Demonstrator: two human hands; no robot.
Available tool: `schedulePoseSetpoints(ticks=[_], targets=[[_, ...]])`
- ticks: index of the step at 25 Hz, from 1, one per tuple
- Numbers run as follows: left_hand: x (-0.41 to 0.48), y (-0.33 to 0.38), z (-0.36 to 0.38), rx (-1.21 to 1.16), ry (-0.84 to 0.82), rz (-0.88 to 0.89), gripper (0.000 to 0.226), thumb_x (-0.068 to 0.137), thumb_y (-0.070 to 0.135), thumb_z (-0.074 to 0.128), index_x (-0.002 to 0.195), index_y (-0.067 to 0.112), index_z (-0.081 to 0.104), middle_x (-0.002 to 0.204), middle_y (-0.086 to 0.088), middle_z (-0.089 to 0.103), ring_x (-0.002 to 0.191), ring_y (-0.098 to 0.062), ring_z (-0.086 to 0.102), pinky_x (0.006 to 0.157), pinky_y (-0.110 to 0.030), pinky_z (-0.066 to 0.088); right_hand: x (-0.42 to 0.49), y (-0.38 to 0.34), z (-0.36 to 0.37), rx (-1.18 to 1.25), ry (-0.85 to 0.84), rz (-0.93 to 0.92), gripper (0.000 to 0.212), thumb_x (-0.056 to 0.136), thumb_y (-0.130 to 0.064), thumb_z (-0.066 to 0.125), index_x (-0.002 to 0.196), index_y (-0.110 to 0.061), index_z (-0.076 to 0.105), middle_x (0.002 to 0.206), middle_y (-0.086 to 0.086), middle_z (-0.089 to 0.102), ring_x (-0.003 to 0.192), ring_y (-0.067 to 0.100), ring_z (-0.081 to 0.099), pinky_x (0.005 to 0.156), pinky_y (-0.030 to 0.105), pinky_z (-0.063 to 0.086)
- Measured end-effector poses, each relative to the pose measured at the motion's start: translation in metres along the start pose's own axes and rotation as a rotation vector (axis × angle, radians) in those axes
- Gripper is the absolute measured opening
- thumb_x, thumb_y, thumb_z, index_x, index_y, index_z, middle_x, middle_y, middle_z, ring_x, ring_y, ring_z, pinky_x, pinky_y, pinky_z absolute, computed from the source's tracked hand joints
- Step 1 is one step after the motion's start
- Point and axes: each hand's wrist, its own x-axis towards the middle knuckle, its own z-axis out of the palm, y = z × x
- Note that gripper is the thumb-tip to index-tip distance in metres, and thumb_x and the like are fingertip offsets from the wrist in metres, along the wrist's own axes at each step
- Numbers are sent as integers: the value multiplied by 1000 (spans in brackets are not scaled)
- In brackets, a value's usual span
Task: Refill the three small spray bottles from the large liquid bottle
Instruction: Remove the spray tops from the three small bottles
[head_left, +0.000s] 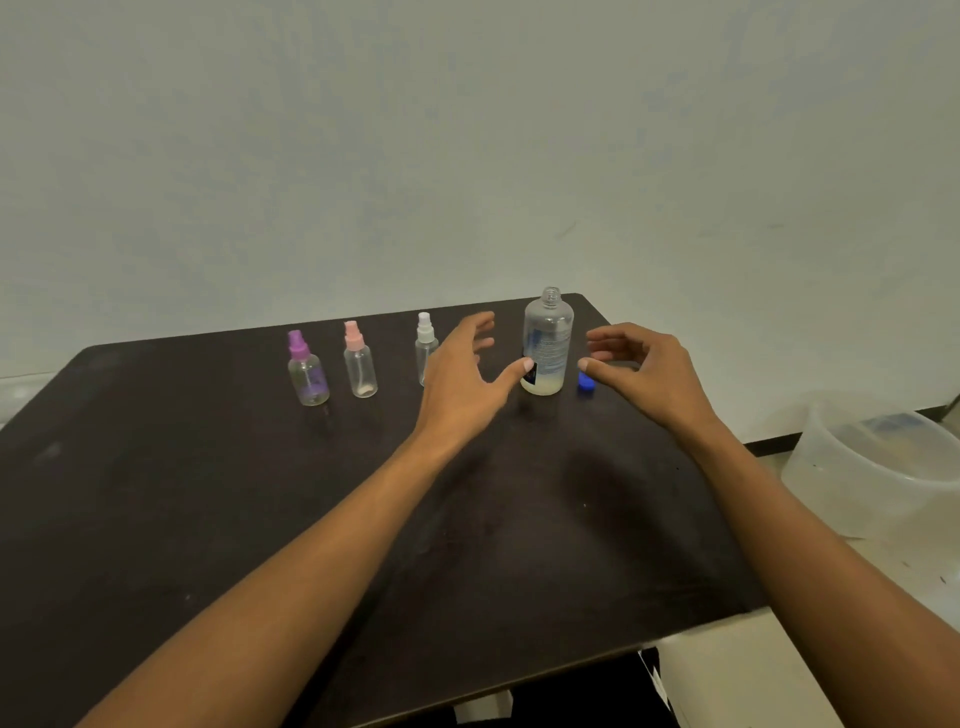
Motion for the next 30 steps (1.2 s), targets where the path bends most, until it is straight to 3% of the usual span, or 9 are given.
schedulePoseSetpoints(ticks=[5, 9, 13, 18, 24, 27, 30], targets=[[-53, 5, -55, -9, 30, 46, 58, 91, 40, 78, 143, 25, 56, 137, 13, 64, 121, 3, 63, 107, -27, 52, -48, -49, 9, 181, -64, -94, 36, 86, -25, 87, 120, -22, 75, 109, -8, 79, 103, 4, 74, 88, 16, 58], [-81, 5, -82, -19, 82, 41, 52, 92, 38, 78, 140, 28, 59, 131, 15, 67, 119, 4, 64, 108, -27, 52, -70, -69, 16, 197, -93, -112, 36, 86, -28, 87, 119, -27, 75, 110, -12, 78, 104, 1, 73, 84, 9, 54], [-85, 0, -92, -20, 121, 32, 48, 92, 36, 78, 136, 30, 60, 130, 17, 67, 117, 4, 64, 107, -28, 54, -72, -82, 26, 214, -107, -114, 34, 86, -27, 88, 118, -26, 76, 109, -10, 79, 104, 4, 74, 87, 15, 57], [-58, -16, -85, 59, 156, -52, 59, 86, 39, 82, 138, 28, 57, 135, 12, 65, 117, -3, 64, 102, -27, 54, -52, -84, 53, 149, -146, -106, 32, 86, -30, 87, 116, -26, 76, 106, -10, 79, 101, 2, 74, 86, 13, 56], [-9, -39, -56, 162, 131, -177, 78, 82, 31, 88, 148, 14, 49, 146, -4, 60, 134, -19, 58, 110, -36, 50, 5, -85, 103, 56, -133, -136, 34, 88, -33, 84, 118, -21, 76, 104, -9, 78, 95, -3, 73, 87, 11, 55], [15, -50, -44, 202, 125, -219, 79, 83, 30, 88, 148, 11, 48, 145, -8, 59, 135, -24, 56, 109, -36, 48, 37, -84, 130, -25, -99, -152, 38, 88, -33, 85, 120, -17, 75, 104, -6, 77, 92, -2, 71, 78, 3, 51], [37, -64, -36, 211, 149, -267, 75, 85, 29, 86, 146, 8, 49, 139, -10, 62, 130, -26, 59, 104, -34, 50, 68, -79, 154, -114, -70, -150, 44, 85, -38, 87, 120, -14, 76, 100, -4, 76, 90, 5, 72, 80, 10, 54]])
